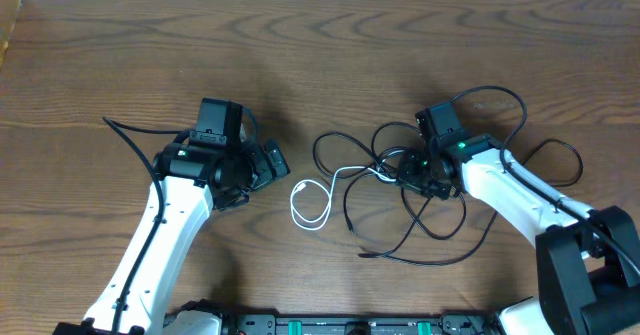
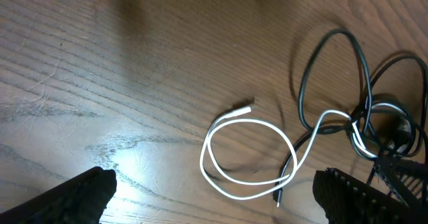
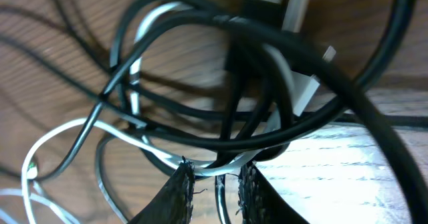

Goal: Untangle cables

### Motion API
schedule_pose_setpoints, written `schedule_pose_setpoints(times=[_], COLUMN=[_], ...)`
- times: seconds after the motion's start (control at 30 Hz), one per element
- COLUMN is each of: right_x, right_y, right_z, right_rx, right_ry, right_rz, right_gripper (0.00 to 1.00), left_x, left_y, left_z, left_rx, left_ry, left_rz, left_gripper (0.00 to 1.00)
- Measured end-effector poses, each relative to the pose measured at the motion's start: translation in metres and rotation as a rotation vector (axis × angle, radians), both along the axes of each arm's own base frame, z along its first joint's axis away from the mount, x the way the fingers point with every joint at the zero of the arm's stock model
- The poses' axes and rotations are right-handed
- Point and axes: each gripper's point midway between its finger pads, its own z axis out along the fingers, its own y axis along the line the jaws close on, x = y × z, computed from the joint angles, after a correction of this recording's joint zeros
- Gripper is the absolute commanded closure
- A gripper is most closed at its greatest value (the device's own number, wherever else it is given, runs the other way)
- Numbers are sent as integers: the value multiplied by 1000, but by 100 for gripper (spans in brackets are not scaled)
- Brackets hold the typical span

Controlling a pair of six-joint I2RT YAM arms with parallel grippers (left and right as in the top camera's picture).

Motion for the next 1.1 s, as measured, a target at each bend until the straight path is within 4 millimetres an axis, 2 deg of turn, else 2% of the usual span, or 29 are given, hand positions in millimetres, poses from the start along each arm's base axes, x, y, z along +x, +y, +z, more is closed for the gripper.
schedule_pose_setpoints(times=[0.1,0.17,0.2,0.5,0.63,0.87,1.0,1.03,1.07,1.1], right_x=[0,0,0,-1,-1,1,-3,-4,-7,-8], right_y=[-4,-6,-7,-7,-4,2,9,9,9,8], right_z=[-7,-9,-9,-6,13,74,97,99,99,98], right_rx=[-22,-31,-34,-37,-16,48,87,87,86,83], right_ry=[25,32,34,21,-37,-236,-319,-323,-319,-317], right_rz=[-49,-70,-81,-41,31,142,230,244,256,265], right_gripper=[83,98,99,99,99,99,99,95,85,84], left_x=[0,0,0,0,0,0,0,0,0,0], left_y=[0,0,0,0,0,0,0,0,0,0], left_z=[0,0,0,0,0,0,0,0,0,0], left_rx=[0,0,0,0,0,0,0,0,0,0], left_ry=[0,0,0,0,0,0,0,0,0,0], left_rz=[0,0,0,0,0,0,0,0,0,0], left_gripper=[1,1,1,1,1,1,1,1,1,1])
